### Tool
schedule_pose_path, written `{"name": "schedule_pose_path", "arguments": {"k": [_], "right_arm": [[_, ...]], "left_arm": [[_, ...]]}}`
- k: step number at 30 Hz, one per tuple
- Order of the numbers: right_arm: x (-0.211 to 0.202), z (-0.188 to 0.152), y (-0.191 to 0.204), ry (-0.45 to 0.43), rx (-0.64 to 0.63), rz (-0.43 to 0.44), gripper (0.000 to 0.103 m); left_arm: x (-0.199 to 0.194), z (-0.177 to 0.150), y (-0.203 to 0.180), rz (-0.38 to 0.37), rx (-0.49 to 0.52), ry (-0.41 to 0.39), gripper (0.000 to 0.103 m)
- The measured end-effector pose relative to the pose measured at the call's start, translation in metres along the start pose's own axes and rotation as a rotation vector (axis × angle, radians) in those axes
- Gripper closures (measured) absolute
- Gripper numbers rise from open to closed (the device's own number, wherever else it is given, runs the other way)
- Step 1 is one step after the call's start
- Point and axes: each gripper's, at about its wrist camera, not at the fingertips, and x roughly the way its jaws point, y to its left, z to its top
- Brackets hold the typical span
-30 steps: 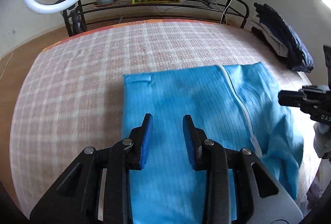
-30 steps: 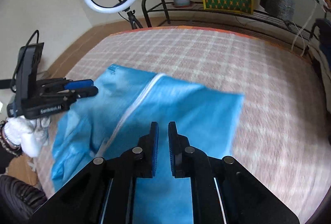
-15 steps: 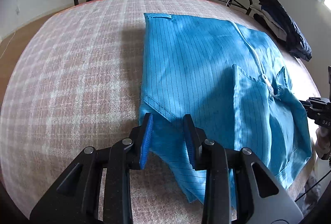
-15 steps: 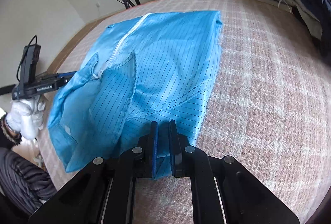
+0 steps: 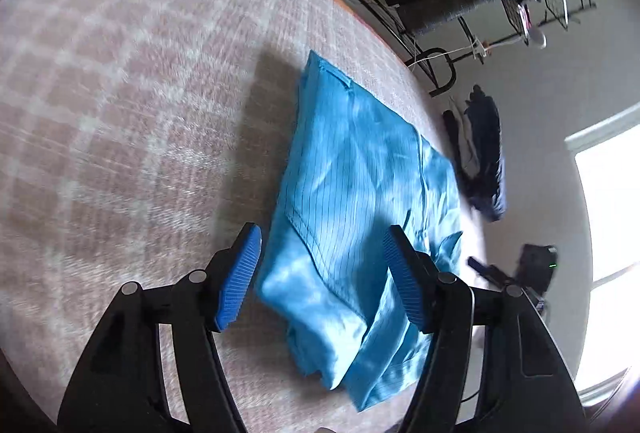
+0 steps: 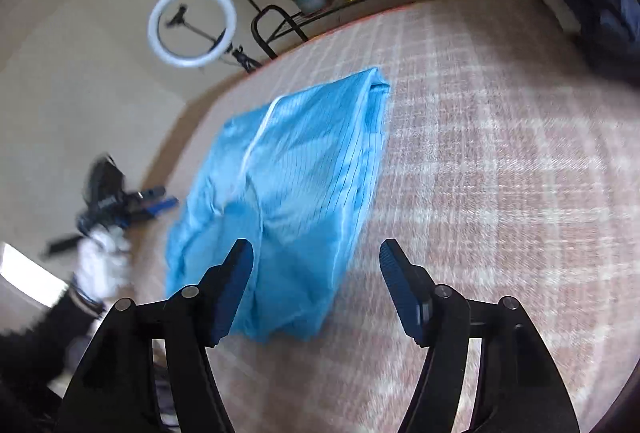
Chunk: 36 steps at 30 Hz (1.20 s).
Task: Fold large clothes
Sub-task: 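Lift the folded blue coverall with both grippers toward the navy garment stack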
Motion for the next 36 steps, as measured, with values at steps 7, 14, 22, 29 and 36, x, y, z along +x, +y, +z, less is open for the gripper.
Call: {"name": "schedule_pose_path", "arguments": {"k": [7,14,22,29,36], "right_arm": [[0.035,0.008,-0.041,0.059,0.149,0.099,0.039],[0.056,0.015,-0.042,0.089,0.185,0.202,0.064],[0.079,0.02,-0.031,0.076,0.253,0.248,0.08],[0.069,0.017,0.005,-0.012,0.256,0.047,0.096],[0.036,0.028,0.081,-0.066,0.075,-0.13,0.099]], "left_arm": [[0.022,0.01,0.024,-0.096,-0.1,0.074,0.038],[0.04,0.027,0.028,-0.183,-0.125,0.117,0.038],[0.059,0.037,0.007,-0.139,-0.094,0.115,0.058],[0.061,0.025,-0.023,-0.025,-0.015,0.035,0.096],[0.028,0.013,-0.066,-0.019,0.082,-0.019,0.099]]}}
